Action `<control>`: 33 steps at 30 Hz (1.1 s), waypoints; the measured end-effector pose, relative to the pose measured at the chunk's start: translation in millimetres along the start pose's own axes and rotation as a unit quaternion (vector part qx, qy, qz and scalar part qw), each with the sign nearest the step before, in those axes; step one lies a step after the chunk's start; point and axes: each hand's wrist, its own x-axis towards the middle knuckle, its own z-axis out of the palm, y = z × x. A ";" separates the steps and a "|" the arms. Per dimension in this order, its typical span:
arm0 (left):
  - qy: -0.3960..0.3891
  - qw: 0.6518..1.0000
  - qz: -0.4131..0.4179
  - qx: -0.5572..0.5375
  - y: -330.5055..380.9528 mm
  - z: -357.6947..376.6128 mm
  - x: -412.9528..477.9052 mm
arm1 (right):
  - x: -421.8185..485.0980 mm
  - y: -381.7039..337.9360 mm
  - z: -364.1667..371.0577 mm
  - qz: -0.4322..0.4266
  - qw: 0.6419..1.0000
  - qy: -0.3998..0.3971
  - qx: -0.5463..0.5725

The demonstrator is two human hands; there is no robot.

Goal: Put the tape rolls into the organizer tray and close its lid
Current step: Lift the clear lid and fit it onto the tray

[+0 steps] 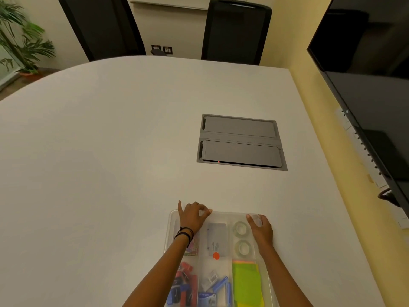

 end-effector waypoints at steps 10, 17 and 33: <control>0.080 0.987 0.130 0.053 -63.0 8.0 -50.1 | -51.3 39.6 -36.0 -0.159 0.969 -0.078 -0.169; 0.125 0.991 0.055 -0.007 -94.5 9.5 -113.3 | -95.7 76.0 -48.2 -0.124 0.975 -0.011 -0.185; 0.055 0.985 -0.049 -0.154 -86.6 3.9 -182.6 | -132.5 99.9 -48.6 -0.115 0.975 0.069 -0.175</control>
